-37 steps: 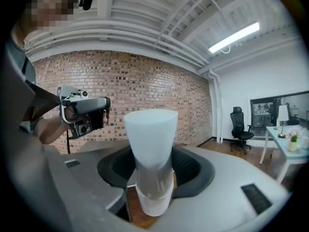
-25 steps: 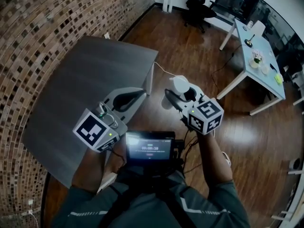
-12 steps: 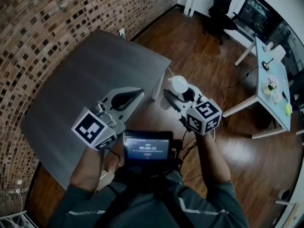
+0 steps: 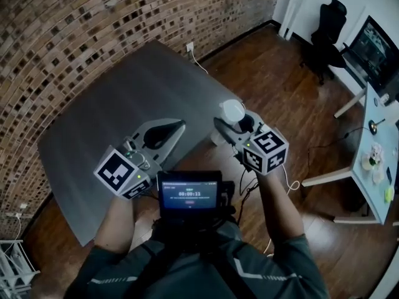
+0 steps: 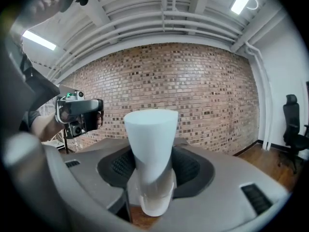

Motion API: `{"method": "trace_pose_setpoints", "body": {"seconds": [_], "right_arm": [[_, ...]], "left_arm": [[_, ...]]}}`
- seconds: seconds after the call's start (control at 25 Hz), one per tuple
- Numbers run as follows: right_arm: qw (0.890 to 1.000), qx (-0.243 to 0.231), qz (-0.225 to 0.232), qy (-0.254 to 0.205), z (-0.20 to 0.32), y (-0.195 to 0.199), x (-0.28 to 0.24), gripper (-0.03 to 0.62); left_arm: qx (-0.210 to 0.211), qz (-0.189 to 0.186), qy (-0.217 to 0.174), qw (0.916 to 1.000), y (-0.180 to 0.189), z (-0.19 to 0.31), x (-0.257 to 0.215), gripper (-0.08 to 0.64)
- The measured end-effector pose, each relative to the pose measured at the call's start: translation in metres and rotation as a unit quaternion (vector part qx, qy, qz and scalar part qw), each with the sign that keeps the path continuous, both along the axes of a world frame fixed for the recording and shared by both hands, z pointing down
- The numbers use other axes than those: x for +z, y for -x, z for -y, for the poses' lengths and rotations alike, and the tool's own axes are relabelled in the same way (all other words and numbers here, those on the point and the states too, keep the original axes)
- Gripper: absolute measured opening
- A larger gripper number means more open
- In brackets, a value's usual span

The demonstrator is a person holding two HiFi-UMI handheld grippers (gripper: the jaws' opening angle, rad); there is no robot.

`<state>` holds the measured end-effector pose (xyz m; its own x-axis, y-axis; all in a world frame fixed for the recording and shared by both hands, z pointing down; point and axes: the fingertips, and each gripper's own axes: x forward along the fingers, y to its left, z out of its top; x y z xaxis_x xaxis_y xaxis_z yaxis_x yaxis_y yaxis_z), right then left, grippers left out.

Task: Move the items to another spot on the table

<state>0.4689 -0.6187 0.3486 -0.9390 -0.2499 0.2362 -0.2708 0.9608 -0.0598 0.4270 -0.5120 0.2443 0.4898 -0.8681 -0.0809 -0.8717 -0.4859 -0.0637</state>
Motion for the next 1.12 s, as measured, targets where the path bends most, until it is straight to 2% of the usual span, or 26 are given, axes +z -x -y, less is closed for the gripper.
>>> {"method": "trace_pose_setpoints", "body": {"seconds": [0.28, 0.52, 0.76, 0.92, 1.12], "right_arm": [[0.999, -0.039, -0.006, 0.004, 0.042, 0.032, 0.012, 0.216], [0.999, -0.037, -0.013, 0.007, 0.084, 0.073, 0.031, 0.216], [0.999, -0.036, -0.034, 0.0, 0.12, 0.117, 0.054, 0.216], [0.999, -0.033, -0.036, -0.005, 0.14, 0.145, 0.066, 0.216], [0.998, -0.044, -0.033, -0.012, 0.16, 0.176, 0.085, 0.216]], "left_arm": [[-0.051, -0.004, 0.002, 0.9987, 0.02, 0.026, 0.004, 0.003], [-0.069, -0.018, -0.001, 0.9975, 0.064, 0.062, 0.018, 0.003], [-0.067, 0.004, -0.009, 0.9977, 0.104, 0.095, 0.029, 0.003], [-0.072, -0.026, -0.015, 0.9969, 0.137, 0.115, 0.032, 0.003], [-0.098, -0.037, -0.002, 0.9945, 0.172, 0.139, 0.044, 0.003]]}}
